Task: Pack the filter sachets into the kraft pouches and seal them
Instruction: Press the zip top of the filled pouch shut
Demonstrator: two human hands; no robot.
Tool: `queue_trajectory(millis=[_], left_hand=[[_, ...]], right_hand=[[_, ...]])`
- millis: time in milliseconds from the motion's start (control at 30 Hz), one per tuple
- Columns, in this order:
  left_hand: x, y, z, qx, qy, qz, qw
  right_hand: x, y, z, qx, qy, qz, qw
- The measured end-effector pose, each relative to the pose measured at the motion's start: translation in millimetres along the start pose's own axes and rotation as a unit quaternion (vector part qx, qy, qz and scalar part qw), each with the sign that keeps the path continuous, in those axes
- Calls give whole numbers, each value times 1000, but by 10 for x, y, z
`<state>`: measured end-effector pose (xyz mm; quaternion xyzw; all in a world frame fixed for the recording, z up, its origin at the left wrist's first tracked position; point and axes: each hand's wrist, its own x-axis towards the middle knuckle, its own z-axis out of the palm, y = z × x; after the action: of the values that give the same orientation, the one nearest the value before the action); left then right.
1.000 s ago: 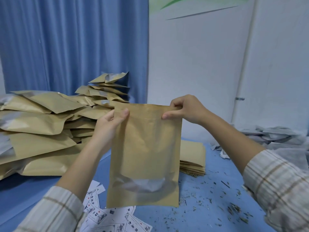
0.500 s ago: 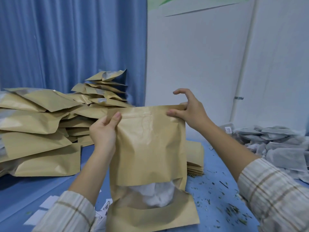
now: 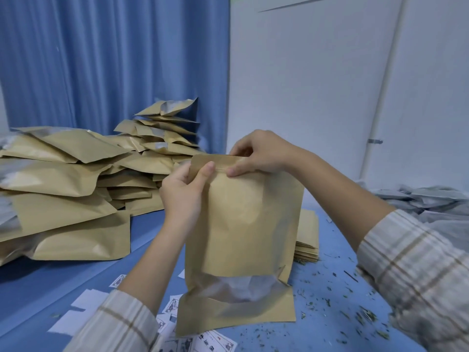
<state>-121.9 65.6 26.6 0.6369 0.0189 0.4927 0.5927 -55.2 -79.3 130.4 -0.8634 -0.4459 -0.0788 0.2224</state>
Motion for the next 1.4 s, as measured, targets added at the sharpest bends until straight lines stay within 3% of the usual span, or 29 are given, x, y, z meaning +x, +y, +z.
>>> queue_trajectory(millis=[200, 367, 567, 733, 900, 1100, 1400], left_hand=[[-2, 68, -66, -65, -38, -40, 996], [-15, 78, -113, -39, -31, -23, 998], [-34, 134, -146, -74, -27, -60, 995], [-32, 145, -225, -44, -32, -42, 998], [-52, 148, -190, -14, -17, -58, 998], [-94, 93, -174, 22, 26, 3, 999], [-79, 4, -158, 26, 51, -6, 998]], right_hand=[[-1, -101, 23, -70, 8, -34, 997], [9, -199, 61, -54, -1, -30, 998], [71, -376, 138, -45, 48, -61, 996], [58, -376, 189, -50, 26, -55, 997], [19, -387, 201, -76, 66, -50, 994], [-129, -189, 55, -120, 3, -24, 992], [-179, 29, 65, -162, 36, -74, 983]])
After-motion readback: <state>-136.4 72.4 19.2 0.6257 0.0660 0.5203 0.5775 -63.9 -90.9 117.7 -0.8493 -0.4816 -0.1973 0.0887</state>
